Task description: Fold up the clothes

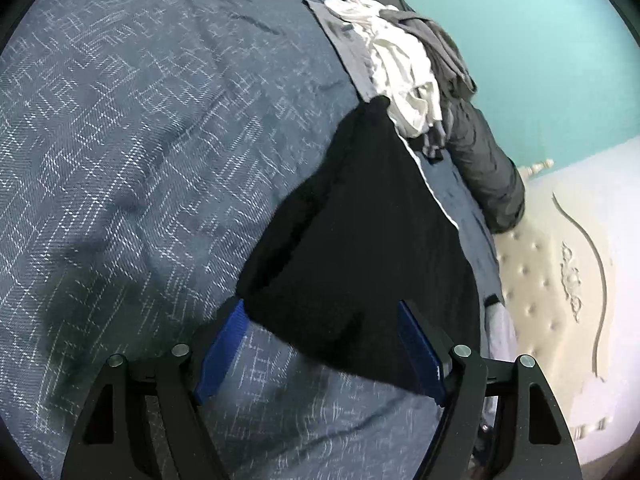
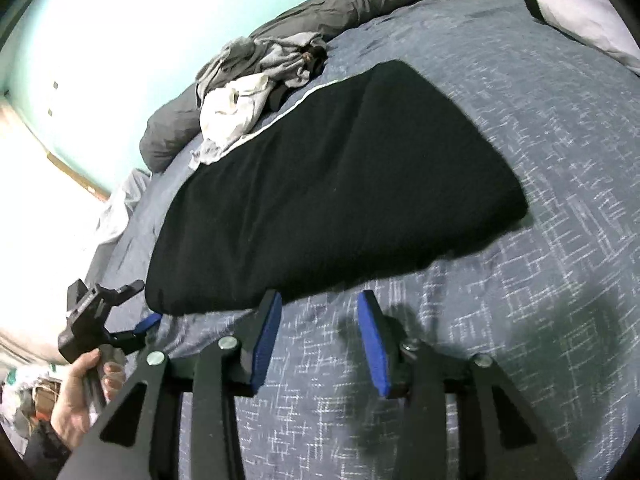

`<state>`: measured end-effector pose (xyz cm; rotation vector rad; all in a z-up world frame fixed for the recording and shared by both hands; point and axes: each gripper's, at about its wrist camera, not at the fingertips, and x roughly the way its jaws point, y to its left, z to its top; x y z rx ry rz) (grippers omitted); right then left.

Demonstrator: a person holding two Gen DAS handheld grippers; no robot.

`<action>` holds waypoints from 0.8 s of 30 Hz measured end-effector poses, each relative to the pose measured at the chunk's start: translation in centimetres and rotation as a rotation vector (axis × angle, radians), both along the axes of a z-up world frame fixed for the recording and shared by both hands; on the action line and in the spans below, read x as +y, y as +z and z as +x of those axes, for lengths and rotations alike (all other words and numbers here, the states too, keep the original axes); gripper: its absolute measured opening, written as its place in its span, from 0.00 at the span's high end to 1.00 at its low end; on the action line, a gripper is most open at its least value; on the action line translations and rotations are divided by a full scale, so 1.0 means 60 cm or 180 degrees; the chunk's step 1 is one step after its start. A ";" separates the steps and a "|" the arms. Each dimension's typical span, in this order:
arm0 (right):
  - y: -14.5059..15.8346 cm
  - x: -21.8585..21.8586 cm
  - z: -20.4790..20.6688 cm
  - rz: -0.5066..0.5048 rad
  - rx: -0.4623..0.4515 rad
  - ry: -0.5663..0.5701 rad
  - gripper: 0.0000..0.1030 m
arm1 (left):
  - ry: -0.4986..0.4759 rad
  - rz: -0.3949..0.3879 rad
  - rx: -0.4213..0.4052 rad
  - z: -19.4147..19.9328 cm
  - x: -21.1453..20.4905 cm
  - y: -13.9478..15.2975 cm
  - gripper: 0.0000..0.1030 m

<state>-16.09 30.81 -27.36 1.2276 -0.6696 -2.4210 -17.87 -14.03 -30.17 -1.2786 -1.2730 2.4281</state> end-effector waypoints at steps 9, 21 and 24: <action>-0.010 0.033 -0.007 -0.0034 -0.0133 -0.0248 0.60 | 0.0173 0.0048 0.0081 0.002 0.003 -0.003 0.63; -0.004 0.042 -0.009 -0.0117 -0.0097 -0.0299 0.60 | 0.0211 0.0064 0.0148 -0.018 0.009 -0.004 0.63; -0.003 0.044 -0.010 -0.0134 -0.0099 -0.0309 0.60 | 0.0189 0.0048 0.0189 -0.021 0.013 0.005 0.80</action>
